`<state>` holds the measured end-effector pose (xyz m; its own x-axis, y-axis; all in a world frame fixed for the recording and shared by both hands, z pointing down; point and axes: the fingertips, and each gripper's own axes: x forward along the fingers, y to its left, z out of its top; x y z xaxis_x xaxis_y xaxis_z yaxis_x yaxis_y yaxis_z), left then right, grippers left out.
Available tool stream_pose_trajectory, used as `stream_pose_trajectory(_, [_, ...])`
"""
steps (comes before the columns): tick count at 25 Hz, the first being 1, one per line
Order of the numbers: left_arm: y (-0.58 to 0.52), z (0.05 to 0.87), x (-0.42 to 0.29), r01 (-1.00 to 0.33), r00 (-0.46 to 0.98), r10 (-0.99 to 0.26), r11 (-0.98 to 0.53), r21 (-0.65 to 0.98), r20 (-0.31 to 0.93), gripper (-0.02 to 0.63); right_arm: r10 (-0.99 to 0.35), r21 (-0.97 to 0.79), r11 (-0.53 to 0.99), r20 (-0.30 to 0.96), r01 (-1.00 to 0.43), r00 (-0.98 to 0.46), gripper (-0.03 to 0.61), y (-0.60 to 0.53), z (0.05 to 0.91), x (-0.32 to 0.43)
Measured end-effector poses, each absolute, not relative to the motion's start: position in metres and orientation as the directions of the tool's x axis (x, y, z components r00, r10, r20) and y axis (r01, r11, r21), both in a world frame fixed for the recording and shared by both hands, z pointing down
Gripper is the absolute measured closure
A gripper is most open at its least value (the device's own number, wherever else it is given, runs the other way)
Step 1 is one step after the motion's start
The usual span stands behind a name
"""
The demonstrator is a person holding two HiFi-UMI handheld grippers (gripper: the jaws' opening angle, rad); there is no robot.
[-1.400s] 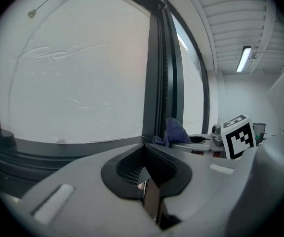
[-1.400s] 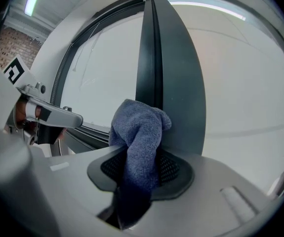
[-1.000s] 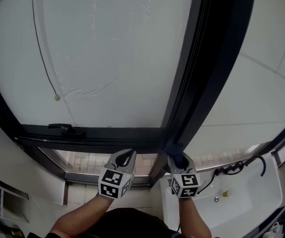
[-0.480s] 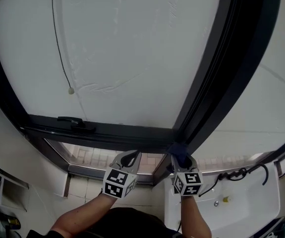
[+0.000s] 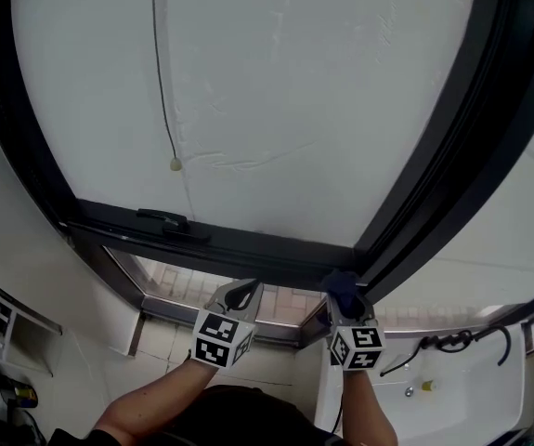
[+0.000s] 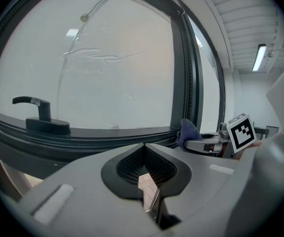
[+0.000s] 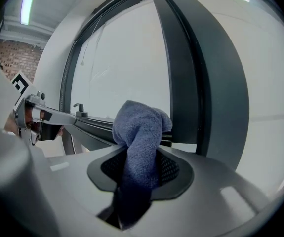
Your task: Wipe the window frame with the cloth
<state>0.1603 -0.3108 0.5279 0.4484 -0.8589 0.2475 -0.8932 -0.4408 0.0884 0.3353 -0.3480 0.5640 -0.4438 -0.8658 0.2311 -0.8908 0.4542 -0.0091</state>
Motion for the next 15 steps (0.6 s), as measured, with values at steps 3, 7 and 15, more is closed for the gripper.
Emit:
stream_pose_trajectory(3, [-0.311,0.526,0.147,-0.899,0.436,-0.865,-0.429,0.084,0.247,0.62,-0.868,-0.008,0.451,0.228,-0.893,-0.441,0.453,-0.349,0.563,0.33])
stream_pose_trajectory(7, [-0.309,0.528,0.132,-0.907,0.42,-0.871,-0.412,0.086,0.254,0.62,-0.854,-0.014,0.475,0.234,-0.88,-0.465,0.452,-0.348,0.564,0.317])
stream_pose_trajectory(15, [-0.302,0.528,0.094,-0.928,0.373,-0.892,-0.361,0.093,0.255,0.62,-0.831,-0.024,0.51,0.243,-0.86,-0.5,0.453,-0.346,0.563,0.289])
